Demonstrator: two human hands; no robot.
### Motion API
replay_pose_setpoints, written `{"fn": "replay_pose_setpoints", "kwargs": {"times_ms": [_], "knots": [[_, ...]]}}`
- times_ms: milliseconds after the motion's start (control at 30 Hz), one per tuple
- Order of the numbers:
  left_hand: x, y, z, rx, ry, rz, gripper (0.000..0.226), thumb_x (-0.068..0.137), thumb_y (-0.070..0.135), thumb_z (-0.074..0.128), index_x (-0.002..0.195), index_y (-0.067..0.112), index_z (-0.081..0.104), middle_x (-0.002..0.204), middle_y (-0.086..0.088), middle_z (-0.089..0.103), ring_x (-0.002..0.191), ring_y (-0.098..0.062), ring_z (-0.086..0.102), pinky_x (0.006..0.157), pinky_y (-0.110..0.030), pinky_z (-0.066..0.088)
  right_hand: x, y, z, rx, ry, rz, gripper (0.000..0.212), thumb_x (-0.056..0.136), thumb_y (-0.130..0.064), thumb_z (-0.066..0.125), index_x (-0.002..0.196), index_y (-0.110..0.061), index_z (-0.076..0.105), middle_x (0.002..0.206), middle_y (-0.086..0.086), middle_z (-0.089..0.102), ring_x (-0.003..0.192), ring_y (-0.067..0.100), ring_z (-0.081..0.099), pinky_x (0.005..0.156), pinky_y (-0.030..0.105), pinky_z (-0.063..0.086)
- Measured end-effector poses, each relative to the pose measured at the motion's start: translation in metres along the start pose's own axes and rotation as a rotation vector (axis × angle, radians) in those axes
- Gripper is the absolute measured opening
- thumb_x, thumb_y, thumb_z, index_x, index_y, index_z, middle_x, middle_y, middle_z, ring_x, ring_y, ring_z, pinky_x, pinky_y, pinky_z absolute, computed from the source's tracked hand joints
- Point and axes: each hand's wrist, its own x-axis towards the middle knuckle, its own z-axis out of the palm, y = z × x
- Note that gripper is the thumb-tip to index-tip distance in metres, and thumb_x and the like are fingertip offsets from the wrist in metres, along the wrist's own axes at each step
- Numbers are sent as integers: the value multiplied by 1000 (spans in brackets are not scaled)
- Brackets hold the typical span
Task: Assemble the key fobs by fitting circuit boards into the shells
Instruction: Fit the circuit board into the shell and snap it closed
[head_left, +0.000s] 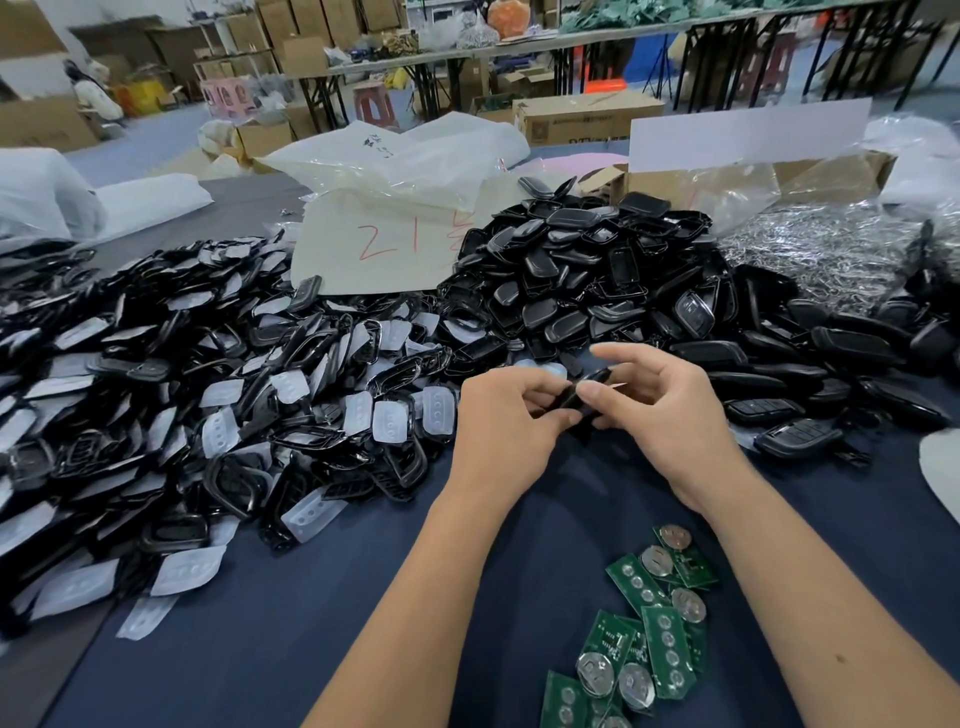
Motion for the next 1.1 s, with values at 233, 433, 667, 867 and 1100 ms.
{"fn": "replay_pose_setpoints", "kwargs": {"times_ms": [233,433,667,867,1100], "knots": [[0,2,-7,-7,-51,-62,21,73,4,90,85,19,82,76,8,75,70,-3,67,69,-15,53,1,-1,-9,-43,-156,-43,24,83,-5,85,97,-24,80,86,7,78,74,16,69,67,22,55],[0,3,-9,-18,-101,-65,20,74,4,90,85,20,81,76,7,75,70,-4,68,69,-15,52,0,0,-13,-64,-174,-25,20,82,-7,86,92,-23,78,85,16,76,76,17,68,77,30,55],[0,-1,-9,30,-96,-18,25,74,6,88,82,28,79,79,12,74,70,-2,66,65,-13,50,-1,0,-11,-80,-177,-39,21,82,-2,85,88,-19,76,86,24,74,76,25,64,79,45,52],[0,-1,-6,68,-62,16,21,72,16,89,80,30,76,79,15,72,71,-3,64,63,-13,49,0,-3,-10,-153,-159,-112,23,81,0,86,86,-19,74,83,12,75,84,41,71,84,57,56],[0,-6,-4,106,-28,125,30,68,5,84,85,24,69,81,13,70,80,-4,67,73,-24,55,-3,-6,-5,-263,-177,-180,24,80,1,86,85,-17,71,79,7,74,76,42,68,72,57,56]]}}
